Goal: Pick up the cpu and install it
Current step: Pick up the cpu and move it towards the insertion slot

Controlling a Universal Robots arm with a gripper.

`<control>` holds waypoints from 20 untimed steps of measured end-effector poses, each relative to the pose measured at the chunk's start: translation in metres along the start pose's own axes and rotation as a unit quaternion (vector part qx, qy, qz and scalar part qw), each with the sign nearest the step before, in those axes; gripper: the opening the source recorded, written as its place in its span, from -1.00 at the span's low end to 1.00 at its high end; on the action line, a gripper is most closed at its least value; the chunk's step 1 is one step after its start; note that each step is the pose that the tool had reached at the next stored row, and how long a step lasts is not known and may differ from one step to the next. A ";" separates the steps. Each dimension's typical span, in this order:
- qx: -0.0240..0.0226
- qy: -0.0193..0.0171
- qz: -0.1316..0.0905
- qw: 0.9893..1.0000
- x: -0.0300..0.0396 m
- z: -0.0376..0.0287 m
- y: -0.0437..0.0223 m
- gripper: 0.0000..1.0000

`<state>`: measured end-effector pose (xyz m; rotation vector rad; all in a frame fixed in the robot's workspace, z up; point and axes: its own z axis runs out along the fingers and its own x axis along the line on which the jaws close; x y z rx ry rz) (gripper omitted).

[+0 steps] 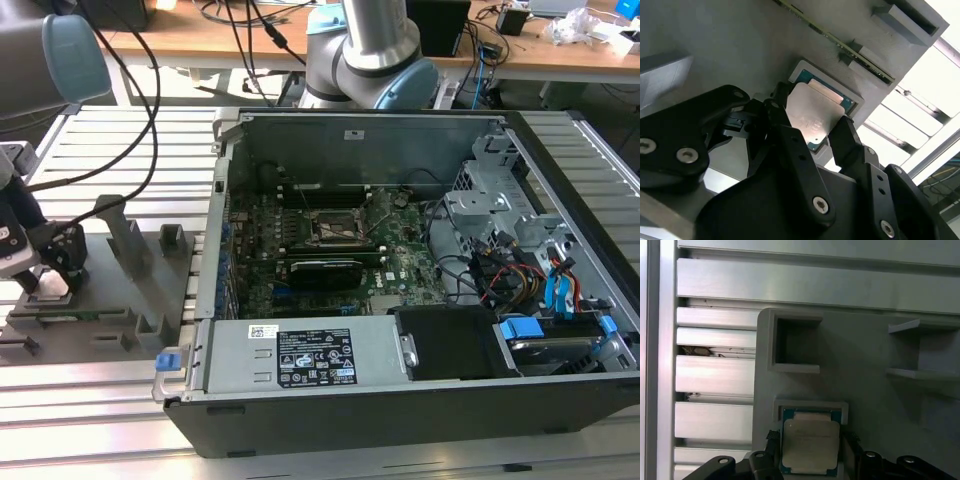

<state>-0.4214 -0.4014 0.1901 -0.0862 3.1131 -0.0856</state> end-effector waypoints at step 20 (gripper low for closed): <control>0.000 0.000 0.000 1.000 0.0000 0.0009 0.0006 0.09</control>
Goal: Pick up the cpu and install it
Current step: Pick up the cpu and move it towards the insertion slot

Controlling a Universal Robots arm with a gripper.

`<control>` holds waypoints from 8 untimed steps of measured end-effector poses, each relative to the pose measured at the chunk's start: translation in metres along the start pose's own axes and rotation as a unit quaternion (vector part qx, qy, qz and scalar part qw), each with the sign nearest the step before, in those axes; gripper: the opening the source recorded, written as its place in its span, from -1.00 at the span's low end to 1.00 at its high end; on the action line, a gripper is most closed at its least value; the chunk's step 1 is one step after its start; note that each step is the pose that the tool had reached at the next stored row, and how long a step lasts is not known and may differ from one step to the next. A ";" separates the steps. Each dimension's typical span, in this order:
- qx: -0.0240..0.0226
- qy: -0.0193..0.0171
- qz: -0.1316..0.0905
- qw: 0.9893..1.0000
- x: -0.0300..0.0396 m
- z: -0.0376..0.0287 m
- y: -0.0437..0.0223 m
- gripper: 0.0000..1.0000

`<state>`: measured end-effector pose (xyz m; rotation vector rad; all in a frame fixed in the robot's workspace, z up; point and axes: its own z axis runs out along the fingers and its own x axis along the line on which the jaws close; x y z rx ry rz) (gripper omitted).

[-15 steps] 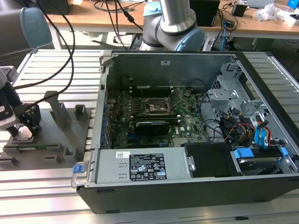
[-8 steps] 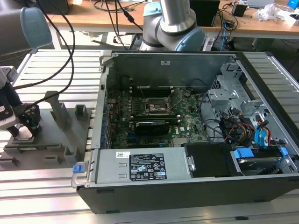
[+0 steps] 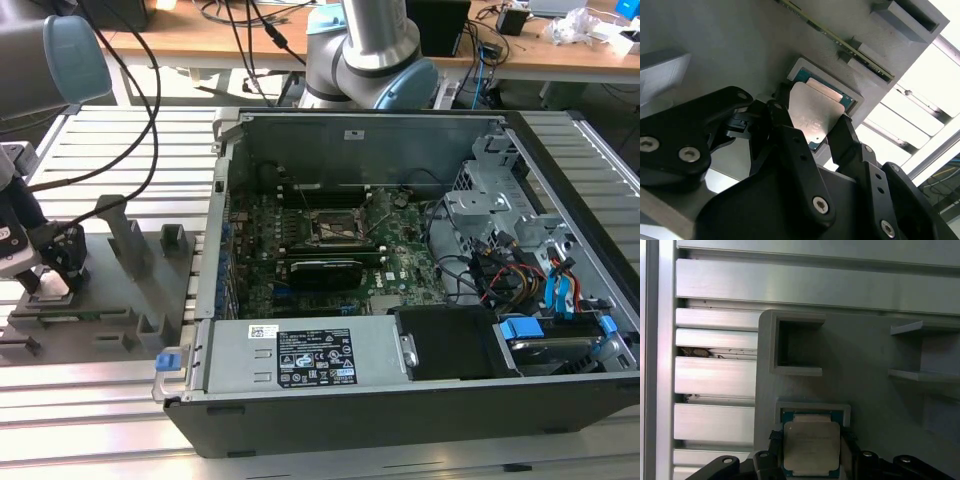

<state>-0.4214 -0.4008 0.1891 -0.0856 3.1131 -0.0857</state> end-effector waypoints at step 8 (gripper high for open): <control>0.000 0.000 0.000 1.000 -0.0001 -0.0026 -0.0001 0.09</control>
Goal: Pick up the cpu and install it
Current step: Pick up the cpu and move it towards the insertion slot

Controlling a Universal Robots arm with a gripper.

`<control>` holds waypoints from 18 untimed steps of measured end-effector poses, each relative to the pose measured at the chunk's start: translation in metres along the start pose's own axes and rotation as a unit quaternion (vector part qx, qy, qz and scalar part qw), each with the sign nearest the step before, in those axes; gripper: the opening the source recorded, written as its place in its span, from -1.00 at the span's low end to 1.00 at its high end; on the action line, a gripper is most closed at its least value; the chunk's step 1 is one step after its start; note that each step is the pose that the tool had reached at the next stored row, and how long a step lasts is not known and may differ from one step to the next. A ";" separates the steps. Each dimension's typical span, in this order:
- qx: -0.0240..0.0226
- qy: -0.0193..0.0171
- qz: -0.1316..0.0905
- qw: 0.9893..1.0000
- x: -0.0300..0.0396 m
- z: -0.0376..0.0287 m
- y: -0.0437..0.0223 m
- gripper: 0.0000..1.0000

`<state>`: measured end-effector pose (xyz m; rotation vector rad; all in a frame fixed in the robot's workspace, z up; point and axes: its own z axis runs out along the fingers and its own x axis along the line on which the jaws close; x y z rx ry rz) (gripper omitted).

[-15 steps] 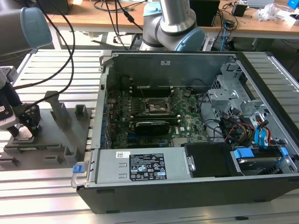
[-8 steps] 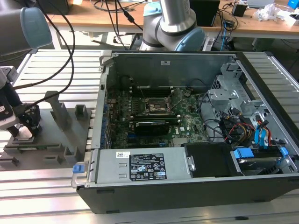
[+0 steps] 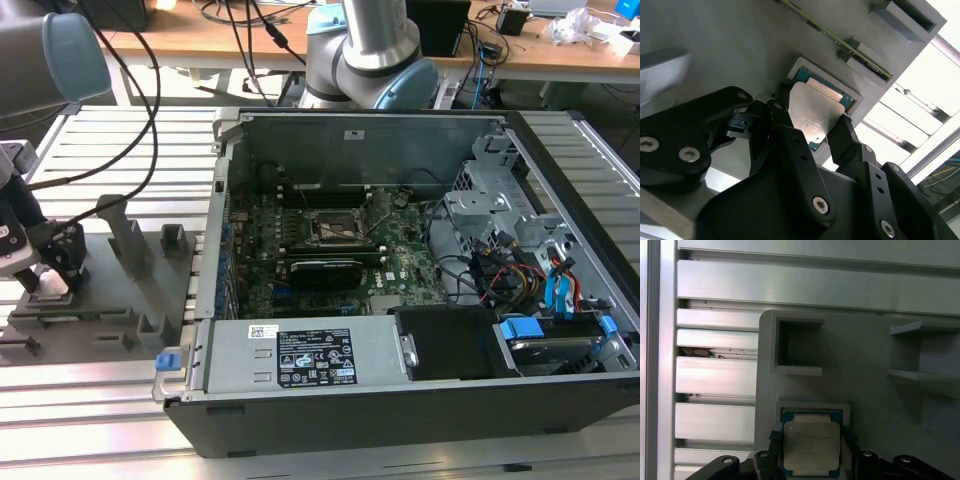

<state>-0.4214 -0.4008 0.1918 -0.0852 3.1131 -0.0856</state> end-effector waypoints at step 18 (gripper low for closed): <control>0.000 0.000 0.000 1.000 -0.0003 -0.0133 -0.0007 0.09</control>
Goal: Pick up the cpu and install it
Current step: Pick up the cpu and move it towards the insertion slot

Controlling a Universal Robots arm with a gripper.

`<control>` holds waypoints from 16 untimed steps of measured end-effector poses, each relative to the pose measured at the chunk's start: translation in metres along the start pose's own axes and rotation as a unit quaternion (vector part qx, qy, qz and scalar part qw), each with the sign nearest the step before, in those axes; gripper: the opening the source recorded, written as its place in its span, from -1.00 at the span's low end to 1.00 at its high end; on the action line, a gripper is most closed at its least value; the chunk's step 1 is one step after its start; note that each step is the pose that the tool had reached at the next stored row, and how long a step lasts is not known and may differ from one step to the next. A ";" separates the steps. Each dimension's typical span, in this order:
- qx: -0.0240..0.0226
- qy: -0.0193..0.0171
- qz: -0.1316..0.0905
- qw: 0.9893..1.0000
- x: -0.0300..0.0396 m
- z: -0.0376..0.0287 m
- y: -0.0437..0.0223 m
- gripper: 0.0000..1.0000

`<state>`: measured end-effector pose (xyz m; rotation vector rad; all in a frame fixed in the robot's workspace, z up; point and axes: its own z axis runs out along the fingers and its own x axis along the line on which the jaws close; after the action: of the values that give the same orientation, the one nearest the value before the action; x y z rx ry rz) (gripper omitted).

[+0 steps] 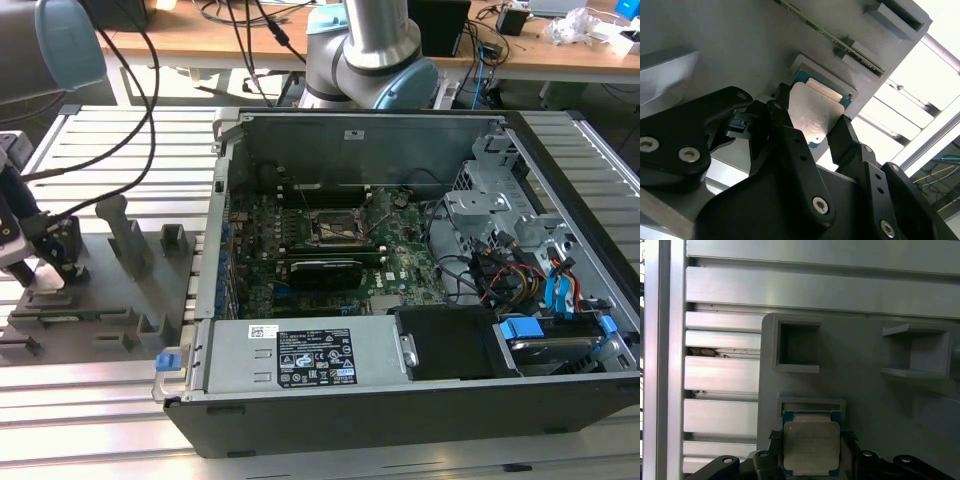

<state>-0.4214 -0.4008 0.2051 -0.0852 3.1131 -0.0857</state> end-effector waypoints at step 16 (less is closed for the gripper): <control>0.000 0.000 0.000 1.000 -0.0004 -0.0155 -0.0009 0.09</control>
<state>-0.4214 -0.4008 0.2206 -0.0852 3.1132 -0.0857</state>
